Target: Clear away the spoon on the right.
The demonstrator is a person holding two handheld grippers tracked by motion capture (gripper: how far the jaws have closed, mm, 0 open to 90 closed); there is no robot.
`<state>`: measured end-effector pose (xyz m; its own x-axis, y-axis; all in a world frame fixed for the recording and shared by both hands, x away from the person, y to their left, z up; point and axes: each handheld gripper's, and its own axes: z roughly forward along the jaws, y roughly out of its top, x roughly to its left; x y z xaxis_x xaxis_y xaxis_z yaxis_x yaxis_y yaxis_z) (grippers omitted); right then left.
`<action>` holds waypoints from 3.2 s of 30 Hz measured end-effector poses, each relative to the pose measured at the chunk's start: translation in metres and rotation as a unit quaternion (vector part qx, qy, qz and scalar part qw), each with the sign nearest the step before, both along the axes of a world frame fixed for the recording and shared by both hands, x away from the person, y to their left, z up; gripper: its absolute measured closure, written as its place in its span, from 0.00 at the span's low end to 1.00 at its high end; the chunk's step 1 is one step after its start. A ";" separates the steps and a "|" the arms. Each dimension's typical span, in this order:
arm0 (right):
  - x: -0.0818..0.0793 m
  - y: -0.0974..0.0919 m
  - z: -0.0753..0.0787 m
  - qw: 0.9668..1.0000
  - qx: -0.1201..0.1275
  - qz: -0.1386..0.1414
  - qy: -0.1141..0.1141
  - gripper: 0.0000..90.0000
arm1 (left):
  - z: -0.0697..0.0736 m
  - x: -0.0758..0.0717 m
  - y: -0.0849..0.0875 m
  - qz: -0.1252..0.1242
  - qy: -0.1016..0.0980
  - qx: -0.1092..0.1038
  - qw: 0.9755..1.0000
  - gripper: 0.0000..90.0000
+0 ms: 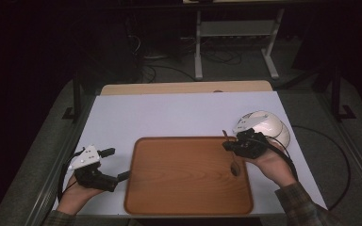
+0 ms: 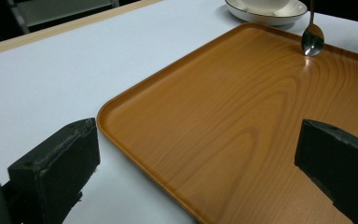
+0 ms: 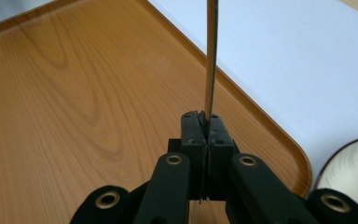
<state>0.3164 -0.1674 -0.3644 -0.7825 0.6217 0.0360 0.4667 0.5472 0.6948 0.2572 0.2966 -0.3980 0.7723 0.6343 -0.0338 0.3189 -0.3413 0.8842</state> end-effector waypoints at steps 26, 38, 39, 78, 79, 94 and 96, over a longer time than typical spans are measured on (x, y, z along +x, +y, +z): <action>0.018 0.048 -0.037 0.998 -0.046 0.043 0.031 0.98 | 0.000 0.000 -0.001 -0.003 0.001 0.001 1.000 0.00; 0.021 0.065 -0.062 0.993 -0.075 0.066 0.057 0.97 | -0.001 -0.001 -0.001 -0.004 0.002 0.002 1.000 0.00; 0.021 0.066 -0.064 0.993 -0.079 0.069 0.058 0.96 | -0.001 -0.001 -0.001 -0.004 0.001 0.001 1.000 0.00; 0.014 0.049 -0.048 0.999 -0.005 0.040 0.035 0.22 | -0.001 -0.002 0.002 0.000 0.002 -0.001 1.000 0.00; 0.014 0.049 -0.048 0.999 -0.005 0.040 0.035 0.22 | -0.001 -0.002 0.002 0.000 0.002 -0.001 1.000 0.00; -0.007 0.014 -0.015 0.997 0.073 0.013 -0.026 0.11 | 0.001 -0.003 0.004 0.004 0.000 -0.002 1.000 0.00; -0.012 0.009 -0.011 0.996 0.084 0.012 -0.041 0.10 | 0.001 -0.003 0.004 0.004 0.001 -0.002 1.000 0.00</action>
